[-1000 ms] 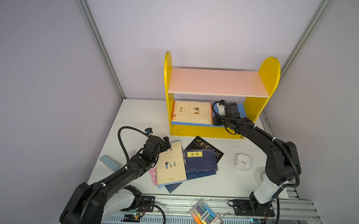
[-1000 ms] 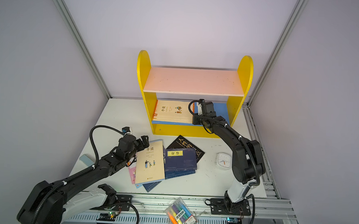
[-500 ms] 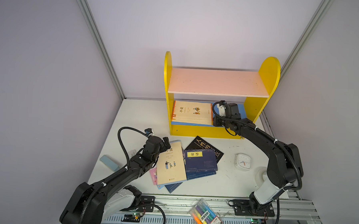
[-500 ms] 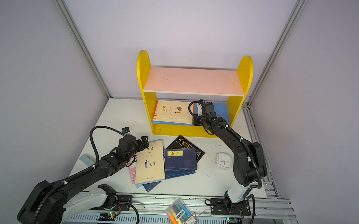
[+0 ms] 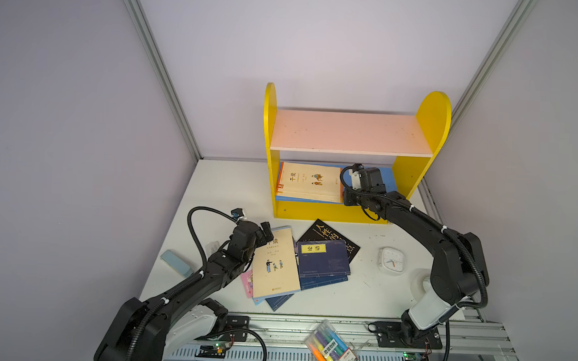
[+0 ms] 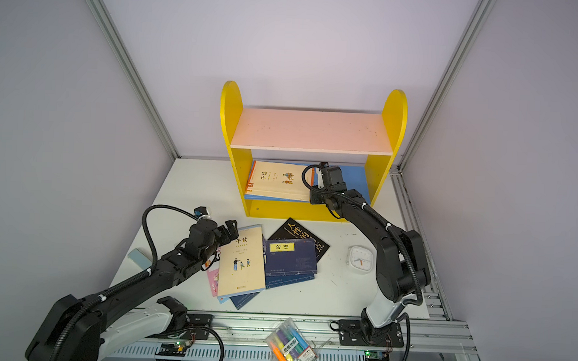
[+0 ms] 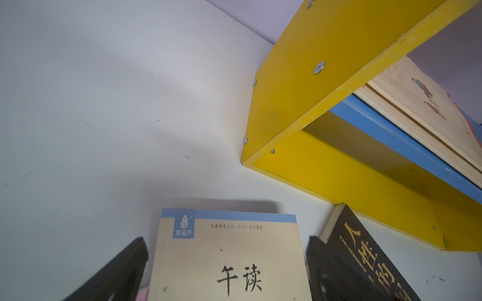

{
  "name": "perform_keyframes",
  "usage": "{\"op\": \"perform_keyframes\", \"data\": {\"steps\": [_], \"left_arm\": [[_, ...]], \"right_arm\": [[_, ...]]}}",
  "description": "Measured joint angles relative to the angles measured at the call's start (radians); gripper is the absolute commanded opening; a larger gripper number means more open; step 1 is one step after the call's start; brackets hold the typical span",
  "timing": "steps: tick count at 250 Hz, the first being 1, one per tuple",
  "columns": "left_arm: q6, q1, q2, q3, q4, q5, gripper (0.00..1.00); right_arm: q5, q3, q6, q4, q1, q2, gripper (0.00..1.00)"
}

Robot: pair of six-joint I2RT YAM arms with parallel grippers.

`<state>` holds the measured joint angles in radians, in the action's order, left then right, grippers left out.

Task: Stacking books/files
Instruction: Rotate the book on the bookshelf.

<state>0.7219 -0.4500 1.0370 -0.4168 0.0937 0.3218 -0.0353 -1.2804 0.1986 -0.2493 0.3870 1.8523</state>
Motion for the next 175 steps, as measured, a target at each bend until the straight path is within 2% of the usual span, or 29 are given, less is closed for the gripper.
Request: {"op": "perform_keyframes", "data": {"steps": [78, 127, 175], "left_arm": [[0.0, 0.004, -0.004, 0.003, 0.0, -0.002, 0.98], [0.001, 0.005, -0.005, 0.004, 0.0, -0.002, 0.98], [0.002, 0.006, -0.006, 0.004, 0.0, -0.006, 0.98]], "right_arm": [[-0.014, 0.006, -0.061, -0.05, 0.001, -0.045, 0.3], [-0.062, 0.042, -0.143, -0.085, 0.002, -0.071, 0.32], [-0.073, 0.041, -0.169, -0.099, 0.002, -0.069, 0.33]]}}
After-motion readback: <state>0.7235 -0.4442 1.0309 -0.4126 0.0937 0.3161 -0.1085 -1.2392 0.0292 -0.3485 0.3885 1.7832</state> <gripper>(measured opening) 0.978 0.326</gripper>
